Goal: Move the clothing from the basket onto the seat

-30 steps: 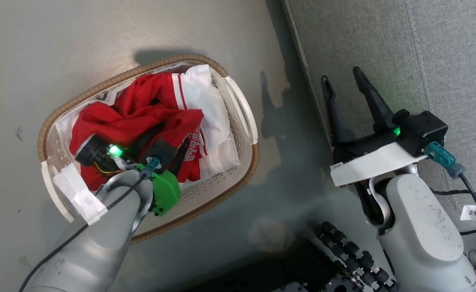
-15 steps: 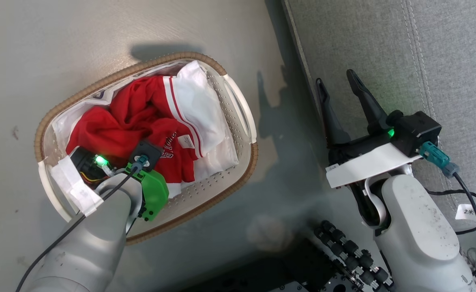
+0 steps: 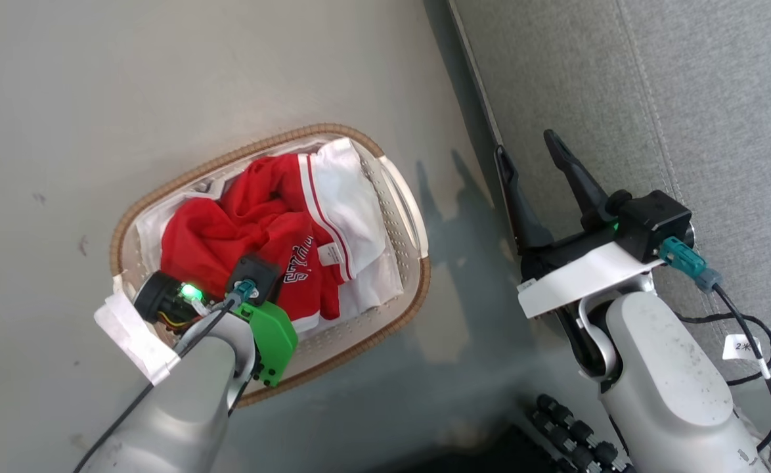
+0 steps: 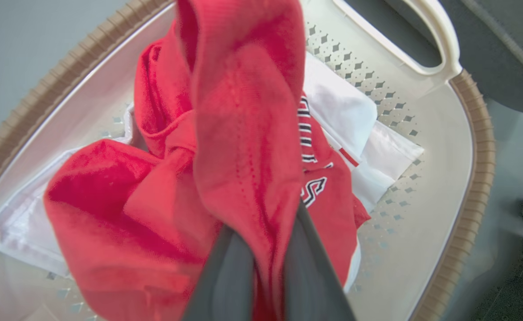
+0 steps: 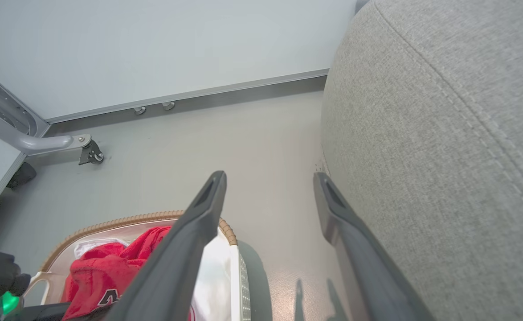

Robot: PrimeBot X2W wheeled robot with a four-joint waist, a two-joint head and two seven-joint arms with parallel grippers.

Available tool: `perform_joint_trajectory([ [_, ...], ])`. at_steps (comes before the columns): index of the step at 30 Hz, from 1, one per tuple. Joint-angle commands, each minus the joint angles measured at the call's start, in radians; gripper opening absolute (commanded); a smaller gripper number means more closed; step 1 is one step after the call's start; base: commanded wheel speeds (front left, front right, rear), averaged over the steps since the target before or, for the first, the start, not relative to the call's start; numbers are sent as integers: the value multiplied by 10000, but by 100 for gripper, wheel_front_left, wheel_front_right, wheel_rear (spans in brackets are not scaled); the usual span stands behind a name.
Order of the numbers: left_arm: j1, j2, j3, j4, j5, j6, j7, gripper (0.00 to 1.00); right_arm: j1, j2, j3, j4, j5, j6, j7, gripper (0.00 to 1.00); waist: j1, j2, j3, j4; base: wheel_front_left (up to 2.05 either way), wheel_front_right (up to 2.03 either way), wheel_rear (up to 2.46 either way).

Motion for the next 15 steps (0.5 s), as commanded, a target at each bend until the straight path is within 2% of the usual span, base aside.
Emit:
perform_joint_trajectory([
  [1,325,28,56,-219,-113,-25,0,0,193,-87,43,68,-11,-6,-17,100,0,-1,-834,383,0,0,0],
  [15,2067,-257,553,-2381,-553,-13,-3,0,1171,-378,122,520,132,-6,-17,100,0,-1,-3098,1448,0,0,0],
])
